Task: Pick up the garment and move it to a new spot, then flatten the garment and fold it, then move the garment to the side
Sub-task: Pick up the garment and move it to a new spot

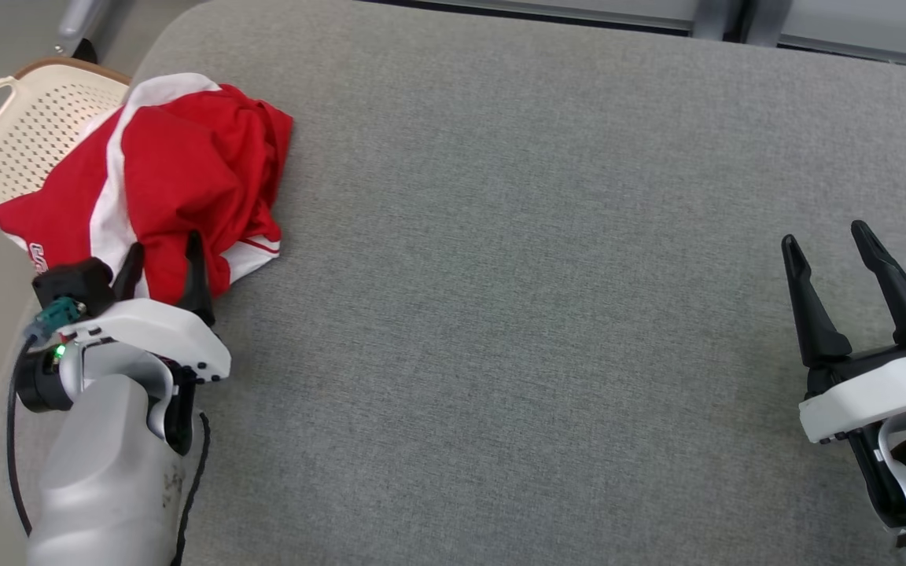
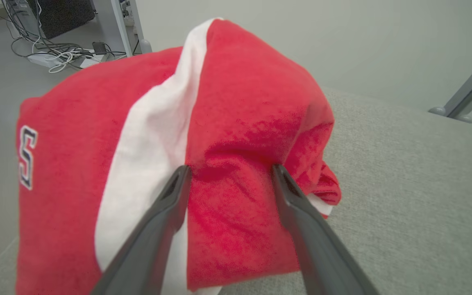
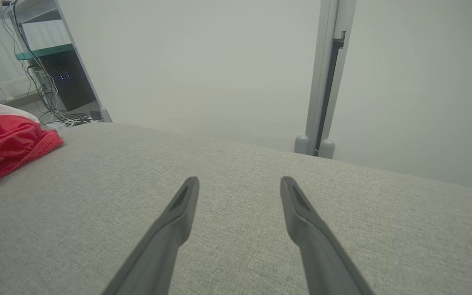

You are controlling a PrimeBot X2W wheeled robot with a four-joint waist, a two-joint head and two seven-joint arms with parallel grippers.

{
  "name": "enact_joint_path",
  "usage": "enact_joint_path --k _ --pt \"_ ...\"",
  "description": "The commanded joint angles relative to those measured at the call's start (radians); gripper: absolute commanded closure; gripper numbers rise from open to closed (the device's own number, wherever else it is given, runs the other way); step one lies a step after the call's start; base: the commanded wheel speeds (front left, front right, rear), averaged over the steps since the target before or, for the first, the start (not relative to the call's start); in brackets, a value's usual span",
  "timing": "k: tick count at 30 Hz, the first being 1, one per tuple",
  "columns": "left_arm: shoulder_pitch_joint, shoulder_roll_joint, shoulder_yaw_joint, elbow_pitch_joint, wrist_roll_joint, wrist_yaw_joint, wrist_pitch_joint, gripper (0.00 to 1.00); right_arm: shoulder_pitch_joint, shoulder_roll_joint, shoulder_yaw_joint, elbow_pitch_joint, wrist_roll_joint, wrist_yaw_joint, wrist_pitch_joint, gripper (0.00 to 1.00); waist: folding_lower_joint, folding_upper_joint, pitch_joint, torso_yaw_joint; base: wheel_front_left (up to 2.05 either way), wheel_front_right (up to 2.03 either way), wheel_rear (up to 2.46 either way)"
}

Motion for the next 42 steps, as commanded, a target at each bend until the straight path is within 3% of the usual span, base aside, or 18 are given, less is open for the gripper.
enact_joint_path --k 1,2,3,10,23,33,42 --pt "-0.031 0.013 0.005 0.021 -0.003 0.002 0.0 0.18 -0.012 -0.005 -0.003 0.003 0.007 0.0 -0.008 0.0 0.0 0.0 0.014 -0.015 0.0 0.0 0.0" --pt "-0.039 0.018 0.006 0.039 -0.002 0.005 0.0 0.67 -0.012 -0.005 -0.005 0.007 0.008 0.0 -0.008 0.0 0.0 0.0 0.013 -0.015 0.0 0.0 0.0" --pt "-0.046 0.025 0.008 0.048 -0.001 0.008 0.0 1.0 -0.012 -0.003 -0.008 0.009 0.009 0.0 -0.01 0.0 0.0 0.0 0.012 -0.014 0.0 0.0 0.0" --pt "-0.022 0.047 0.018 -0.05 0.034 0.031 0.0 1.0 0.007 0.008 -0.024 0.025 0.01 0.0 -0.019 0.0 0.0 0.0 -0.03 0.01 0.0 0.0 0.0" --pt "0.246 0.029 0.016 -0.566 0.131 0.048 0.0 1.0 0.076 0.076 -0.045 0.057 0.0 0.0 -0.047 0.0 0.0 0.0 -0.197 0.0 0.0 0.0 0.0" --pt "0.527 -0.013 -0.113 -0.863 0.14 0.049 0.045 1.0 0.114 0.104 -0.014 0.048 -0.003 0.0 -0.038 0.0 0.0 0.0 -0.26 -0.121 0.0 0.0 0.0" --pt "0.486 -0.024 -0.283 -0.918 0.123 0.028 0.094 1.0 0.081 0.097 0.018 0.028 -0.003 0.0 -0.026 0.0 0.0 0.0 -0.216 -0.284 0.0 0.0 0.0"
